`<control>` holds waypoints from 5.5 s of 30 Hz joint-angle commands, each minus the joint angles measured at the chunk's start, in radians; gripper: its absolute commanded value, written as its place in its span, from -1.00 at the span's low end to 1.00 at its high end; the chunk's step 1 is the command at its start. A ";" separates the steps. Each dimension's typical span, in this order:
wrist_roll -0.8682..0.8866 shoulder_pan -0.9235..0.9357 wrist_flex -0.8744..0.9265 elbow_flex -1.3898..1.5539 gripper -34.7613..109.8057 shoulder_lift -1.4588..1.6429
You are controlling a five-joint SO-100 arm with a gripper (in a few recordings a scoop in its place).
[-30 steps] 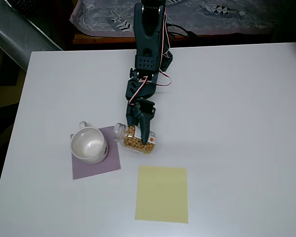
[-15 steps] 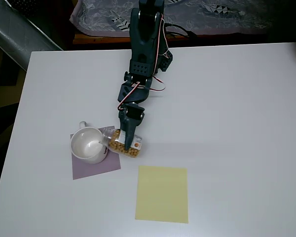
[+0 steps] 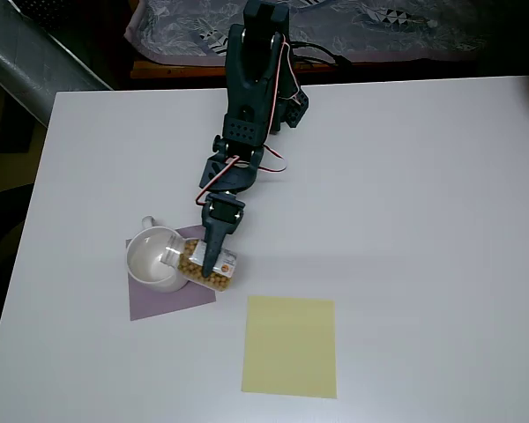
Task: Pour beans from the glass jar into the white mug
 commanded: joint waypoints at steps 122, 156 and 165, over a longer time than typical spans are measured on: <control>-1.097 -0.333 -0.078 0.087 -0.44 -0.021; -1.243 -0.322 -0.118 -0.804 0.16 -0.825; -1.069 -0.311 -0.192 -0.584 0.23 -0.554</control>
